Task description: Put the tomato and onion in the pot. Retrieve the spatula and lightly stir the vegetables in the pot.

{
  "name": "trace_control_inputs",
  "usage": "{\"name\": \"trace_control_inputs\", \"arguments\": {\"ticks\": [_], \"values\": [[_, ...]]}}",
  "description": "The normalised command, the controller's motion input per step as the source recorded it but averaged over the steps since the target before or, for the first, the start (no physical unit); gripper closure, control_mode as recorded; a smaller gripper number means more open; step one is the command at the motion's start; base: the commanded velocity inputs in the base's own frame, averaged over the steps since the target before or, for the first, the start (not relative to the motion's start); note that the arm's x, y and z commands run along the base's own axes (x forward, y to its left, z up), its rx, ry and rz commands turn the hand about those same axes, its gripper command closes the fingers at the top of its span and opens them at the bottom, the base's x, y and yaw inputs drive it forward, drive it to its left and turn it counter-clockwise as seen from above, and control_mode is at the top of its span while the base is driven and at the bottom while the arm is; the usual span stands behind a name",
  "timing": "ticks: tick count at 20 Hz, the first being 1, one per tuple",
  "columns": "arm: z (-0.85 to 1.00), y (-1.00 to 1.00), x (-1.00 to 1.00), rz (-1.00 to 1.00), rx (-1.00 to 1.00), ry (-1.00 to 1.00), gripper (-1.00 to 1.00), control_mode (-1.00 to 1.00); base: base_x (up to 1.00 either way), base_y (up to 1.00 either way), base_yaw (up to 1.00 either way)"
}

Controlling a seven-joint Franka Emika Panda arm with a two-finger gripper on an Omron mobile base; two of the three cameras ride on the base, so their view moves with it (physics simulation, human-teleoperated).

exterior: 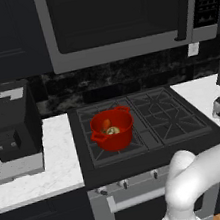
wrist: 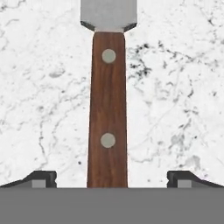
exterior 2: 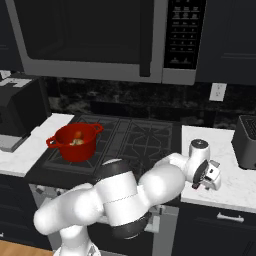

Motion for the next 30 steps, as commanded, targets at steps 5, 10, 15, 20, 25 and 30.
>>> {"name": "trace_control_inputs", "arguments": {"ticks": [5,10,15,20,25,30], "values": [[-0.55,-0.09,0.2,0.0,0.01,0.0,1.0,-1.0,0.0,0.0,0.0],[-0.67,0.34,-0.18,0.0,0.0,0.11,1.0,-1.0,0.0,0.0,0.0],[-0.02,0.33,-0.6,0.05,-0.09,0.11,1.0,-1.0,0.0,0.0,0.0],[0.86,0.34,-1.0,0.27,-0.3,-0.14,1.0,-1.0,0.0,0.0,0.0],[0.9,0.9,-0.96,0.52,-0.53,-0.07,1.0,-1.0,0.0,0.0,0.0],[0.96,0.97,-0.8,0.58,-0.61,-0.12,1.0,-1.0,0.0,0.0,0.0]]}}
